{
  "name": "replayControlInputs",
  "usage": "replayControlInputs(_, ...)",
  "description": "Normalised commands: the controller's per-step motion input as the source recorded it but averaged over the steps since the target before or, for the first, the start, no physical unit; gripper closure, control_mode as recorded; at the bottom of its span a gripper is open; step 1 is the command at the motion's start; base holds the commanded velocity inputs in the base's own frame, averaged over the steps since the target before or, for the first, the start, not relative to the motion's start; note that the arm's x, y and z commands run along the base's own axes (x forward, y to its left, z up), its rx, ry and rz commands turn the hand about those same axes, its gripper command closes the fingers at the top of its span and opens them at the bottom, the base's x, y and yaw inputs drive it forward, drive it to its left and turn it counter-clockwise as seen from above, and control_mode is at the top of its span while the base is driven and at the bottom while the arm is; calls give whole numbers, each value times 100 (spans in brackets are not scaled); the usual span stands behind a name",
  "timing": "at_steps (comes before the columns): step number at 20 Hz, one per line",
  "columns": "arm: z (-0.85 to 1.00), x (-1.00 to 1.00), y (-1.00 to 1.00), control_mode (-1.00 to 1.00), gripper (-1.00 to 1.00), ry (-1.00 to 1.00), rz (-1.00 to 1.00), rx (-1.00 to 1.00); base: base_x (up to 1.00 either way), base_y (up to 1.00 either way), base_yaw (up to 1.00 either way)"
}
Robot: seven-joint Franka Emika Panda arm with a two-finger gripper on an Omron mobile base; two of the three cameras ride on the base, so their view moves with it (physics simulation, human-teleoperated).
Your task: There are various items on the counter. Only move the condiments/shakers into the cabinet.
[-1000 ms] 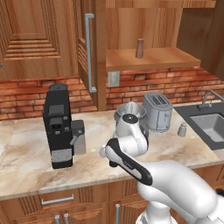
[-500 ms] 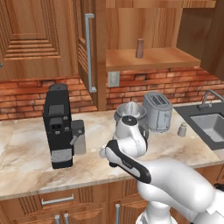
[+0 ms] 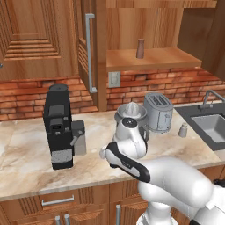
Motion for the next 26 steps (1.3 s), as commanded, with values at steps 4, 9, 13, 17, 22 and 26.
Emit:
replayControlInputs(4, -4, 3, 0, -100, 100, -2, 0, 0, 0, 0, 0)
replayControlInputs(9, 0, 0, 0, -100, 100, 0, 0, 0, 0, 0, 0)
replayControlInputs(13, 35, -9, 0, -100, 100, -18, 0, -1, 0, 0, 0)
replayControlInputs(17, 97, -17, 0, -100, 100, -25, -1, -2, 0, 0, 0)
replayControlInputs(22, 100, -14, -1, -100, 100, -10, -2, 0, 0, 0, 0)
replayControlInputs(26, 100, -28, -25, -100, 100, 0, -1, 6, 0, 0, 0)
